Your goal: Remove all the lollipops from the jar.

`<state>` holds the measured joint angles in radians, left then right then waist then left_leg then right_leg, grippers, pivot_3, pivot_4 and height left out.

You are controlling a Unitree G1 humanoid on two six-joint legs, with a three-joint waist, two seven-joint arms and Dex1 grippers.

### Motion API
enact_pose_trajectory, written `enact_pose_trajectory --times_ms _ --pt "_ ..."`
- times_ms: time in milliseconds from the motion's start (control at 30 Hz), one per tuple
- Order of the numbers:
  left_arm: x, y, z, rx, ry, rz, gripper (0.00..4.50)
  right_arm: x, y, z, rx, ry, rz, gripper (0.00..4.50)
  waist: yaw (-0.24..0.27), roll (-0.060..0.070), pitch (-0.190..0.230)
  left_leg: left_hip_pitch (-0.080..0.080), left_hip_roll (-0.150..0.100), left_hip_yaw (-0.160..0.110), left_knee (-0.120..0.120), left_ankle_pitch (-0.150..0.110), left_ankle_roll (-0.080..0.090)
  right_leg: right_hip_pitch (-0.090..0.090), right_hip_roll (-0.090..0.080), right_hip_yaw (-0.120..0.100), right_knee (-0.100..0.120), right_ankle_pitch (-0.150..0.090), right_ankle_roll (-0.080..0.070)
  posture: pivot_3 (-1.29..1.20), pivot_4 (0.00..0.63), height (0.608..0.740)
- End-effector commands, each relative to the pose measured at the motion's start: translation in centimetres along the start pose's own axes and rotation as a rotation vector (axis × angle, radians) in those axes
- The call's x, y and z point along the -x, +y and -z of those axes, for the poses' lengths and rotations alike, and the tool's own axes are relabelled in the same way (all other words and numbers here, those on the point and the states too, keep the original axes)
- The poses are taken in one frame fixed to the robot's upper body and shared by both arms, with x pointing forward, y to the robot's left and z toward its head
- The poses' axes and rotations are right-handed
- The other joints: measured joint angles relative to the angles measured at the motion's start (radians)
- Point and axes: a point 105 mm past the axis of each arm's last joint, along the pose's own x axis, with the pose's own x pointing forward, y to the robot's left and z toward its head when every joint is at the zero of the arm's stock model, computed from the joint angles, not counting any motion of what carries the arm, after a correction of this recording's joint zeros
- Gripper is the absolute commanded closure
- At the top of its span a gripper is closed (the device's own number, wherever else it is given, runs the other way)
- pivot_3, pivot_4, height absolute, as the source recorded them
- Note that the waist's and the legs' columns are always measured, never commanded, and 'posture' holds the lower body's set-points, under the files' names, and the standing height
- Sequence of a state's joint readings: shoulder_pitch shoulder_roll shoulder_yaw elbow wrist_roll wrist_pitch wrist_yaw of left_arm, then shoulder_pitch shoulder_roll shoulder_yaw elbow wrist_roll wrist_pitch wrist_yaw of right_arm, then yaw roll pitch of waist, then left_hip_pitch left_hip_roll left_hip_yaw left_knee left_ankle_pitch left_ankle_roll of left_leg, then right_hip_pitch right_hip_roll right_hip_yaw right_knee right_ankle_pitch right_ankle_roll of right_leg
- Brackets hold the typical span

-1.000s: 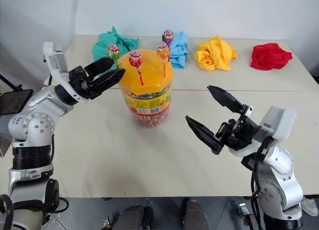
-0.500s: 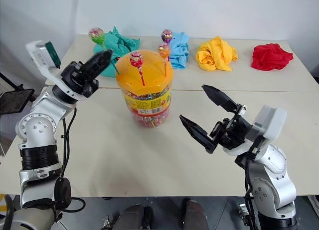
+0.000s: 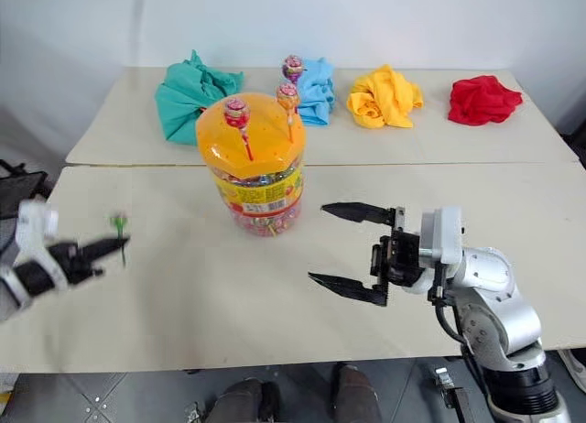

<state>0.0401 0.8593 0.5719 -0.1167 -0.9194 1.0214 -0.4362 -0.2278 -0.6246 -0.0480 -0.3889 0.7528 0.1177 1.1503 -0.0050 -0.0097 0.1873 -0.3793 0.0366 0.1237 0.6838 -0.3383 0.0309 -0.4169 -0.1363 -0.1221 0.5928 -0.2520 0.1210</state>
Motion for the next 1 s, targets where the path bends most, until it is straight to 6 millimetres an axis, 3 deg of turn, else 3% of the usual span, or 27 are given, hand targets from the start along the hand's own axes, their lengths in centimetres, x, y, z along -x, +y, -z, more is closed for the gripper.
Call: enact_pose_trajectory --times_ms 33,133,167,267,333,500,567,667,767,867,967,1000 --pt "0.9 -0.5 0.6 -0.112 0.061 -0.034 4.47 0.7 0.0 0.0 0.025 0.045 -0.031 0.00 0.017 -0.002 -0.001 0.000 0.000 -0.002 0.001 0.000 0.000 0.001 0.000 0.000 0.000 0.000 -0.001 0.00 0.150 0.740" --pt "1.2 -0.3 3.0 -0.120 0.147 -0.038 4.47 1.2 -0.4 0.3 0.035 0.084 -0.025 0.00 0.018 -0.001 -0.002 0.003 -0.002 0.002 0.000 -0.001 -0.001 0.002 -0.004 0.001 0.000 -0.002 -0.004 0.00 0.150 0.740" --pt "1.2 -0.2 3.0 -0.111 0.134 -0.043 4.00 1.3 -0.6 0.2 0.039 0.085 -0.017 0.00 0.016 -0.001 -0.002 0.005 -0.002 0.003 -0.001 -0.001 -0.002 0.002 -0.006 0.001 0.001 -0.004 -0.007 0.00 0.150 0.740" --pt "1.3 -0.5 2.4 -0.131 0.100 -0.008 3.29 1.5 -1.1 0.1 0.035 0.075 0.023 0.00 0.017 -0.001 -0.002 0.008 -0.001 0.005 -0.002 -0.003 -0.004 0.001 -0.007 -0.001 0.006 -0.005 -0.009 0.00 0.150 0.740" --pt "1.5 -1.0 1.7 -0.168 0.068 0.050 2.66 1.4 -1.6 0.0 0.011 0.051 0.063 0.00 0.017 -0.001 -0.002 0.008 0.000 0.005 -0.002 -0.002 -0.005 -0.001 -0.007 -0.002 0.010 -0.006 -0.011 0.00 0.150 0.740" --pt "3.1 -0.8 -2.6 -0.364 -0.122 0.115 1.15 0.5 -4.1 -2.0 0.009 -0.083 0.221 0.00 0.006 -0.001 -0.002 0.007 0.003 0.012 -0.002 -0.002 -0.006 -0.008 -0.007 -0.004 0.016 -0.007 -0.013 0.00 0.150 0.740" --pt "3.8 -2.0 -4.4 -0.411 -0.225 0.204 1.15 0.1 -5.6 -2.5 -0.001 -0.098 0.293 0.00 0.003 -0.001 -0.002 0.005 0.004 0.016 -0.002 -0.003 -0.006 -0.012 -0.007 -0.004 0.019 -0.008 -0.014 0.00 0.150 0.740" --pt "5.5 -6.2 -7.9 -0.309 -0.434 0.467 1.15 -1.2 -7.3 -3.5 0.027 -0.137 0.332 0.00 0.001 -0.001 -0.002 0.005 0.006 0.021 -0.002 -0.004 -0.006 -0.014 -0.007 -0.005 0.019 -0.008 -0.014 0.00 0.150 0.740" --pt "5.8 -9.9 -10.5 -0.293 -0.608 0.640 1.15 -3.4 -9.9 -2.7 0.057 -0.072 0.390 0.00 -0.001 -0.002 -0.002 0.006 0.007 0.022 0.000 -0.004 -0.005 -0.014 -0.006 -0.005 0.020 -0.007 -0.013 0.00 0.150 0.740" --pt "5.5 -13.3 -11.1 -0.358 -0.750 0.762 1.15 -6.2 -11.6 -2.7 0.058 -0.084 0.405 0.00 -0.009 -0.002 -0.002 0.008 0.006 0.023 0.000 -0.004 -0.006 -0.014 -0.006 -0.003 0.023 -0.007 -0.013 0.00 0.150 0.740" --pt "5.2 -13.5 -10.9 -0.349 -0.790 0.772 1.15 -7.3 -11.7 -2.1 0.015 -0.082 0.398 0.00 -0.020 -0.002 -0.002 0.007 0.006 0.023 0.000 -0.004 -0.007 -0.015 -0.003 -0.004 0.026 -0.008 -0.014 0.00 0.150 0.740" --pt "5.0 -13.5 -10.7 -0.338 -0.771 0.779 1.12 -7.5 -11.6 -1.9 0.019 -0.077 0.391 0.19 -0.023 -0.002 -0.002 0.007 0.004 0.023 0.000 -0.005 -0.007 -0.015 -0.002 -0.004 0.025 -0.008 -0.014 0.00 0.150 0.740"
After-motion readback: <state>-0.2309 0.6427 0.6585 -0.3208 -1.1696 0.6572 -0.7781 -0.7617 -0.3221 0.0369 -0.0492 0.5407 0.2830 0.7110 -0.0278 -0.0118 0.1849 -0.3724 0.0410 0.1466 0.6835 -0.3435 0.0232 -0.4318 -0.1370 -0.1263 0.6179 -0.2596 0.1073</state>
